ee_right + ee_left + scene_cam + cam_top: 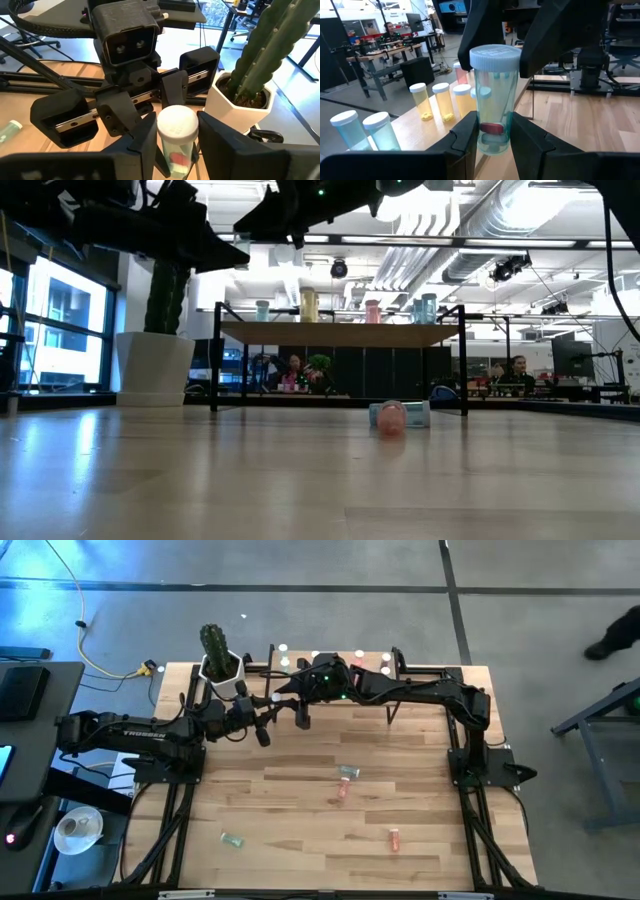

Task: Pick and place medicine bottles onto shelf by color
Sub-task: Put the light blue pill bottle on the shelf aligned with the other light blue pill bottle

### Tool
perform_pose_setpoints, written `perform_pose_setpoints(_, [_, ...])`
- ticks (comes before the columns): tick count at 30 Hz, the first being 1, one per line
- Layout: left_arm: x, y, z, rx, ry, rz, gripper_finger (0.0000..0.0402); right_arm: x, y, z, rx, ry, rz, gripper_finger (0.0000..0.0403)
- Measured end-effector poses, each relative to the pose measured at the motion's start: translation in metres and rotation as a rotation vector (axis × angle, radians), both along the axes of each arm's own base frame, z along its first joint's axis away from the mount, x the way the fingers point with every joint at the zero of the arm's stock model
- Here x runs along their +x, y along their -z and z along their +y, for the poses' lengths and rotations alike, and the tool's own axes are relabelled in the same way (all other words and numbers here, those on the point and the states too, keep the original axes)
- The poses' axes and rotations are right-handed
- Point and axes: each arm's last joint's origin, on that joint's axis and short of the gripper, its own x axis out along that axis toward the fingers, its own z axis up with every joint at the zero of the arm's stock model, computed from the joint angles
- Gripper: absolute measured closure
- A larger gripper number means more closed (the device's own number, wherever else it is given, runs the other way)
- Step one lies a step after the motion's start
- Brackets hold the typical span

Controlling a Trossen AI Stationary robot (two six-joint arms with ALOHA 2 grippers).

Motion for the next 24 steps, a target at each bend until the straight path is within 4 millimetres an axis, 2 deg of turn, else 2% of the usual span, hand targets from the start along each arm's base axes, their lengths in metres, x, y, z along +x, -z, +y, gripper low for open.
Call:
perform_pose_setpoints(4, [0.0000, 0.0000, 0.0000, 0.000, -0.001, 0.000, 0.0314, 0.0000, 0.0001, 0.0000, 0.001, -0.001, 0.001, 0.0296])
perform_pose_setpoints(18, [0.0005, -0.0015, -0.0006, -0.034, 0.029, -0.041, 0.0313, -0.0002, -0.0001, 0.0005, 0.005, -0.004, 0.001, 0.0301])
perform_pose_setpoints(24, [0.0005, -0.0017, -0.0006, -0.039, 0.029, -0.047, 0.0287, -0.0003, 0.0003, 0.0007, 0.005, -0.005, 0.006, 0.0301])
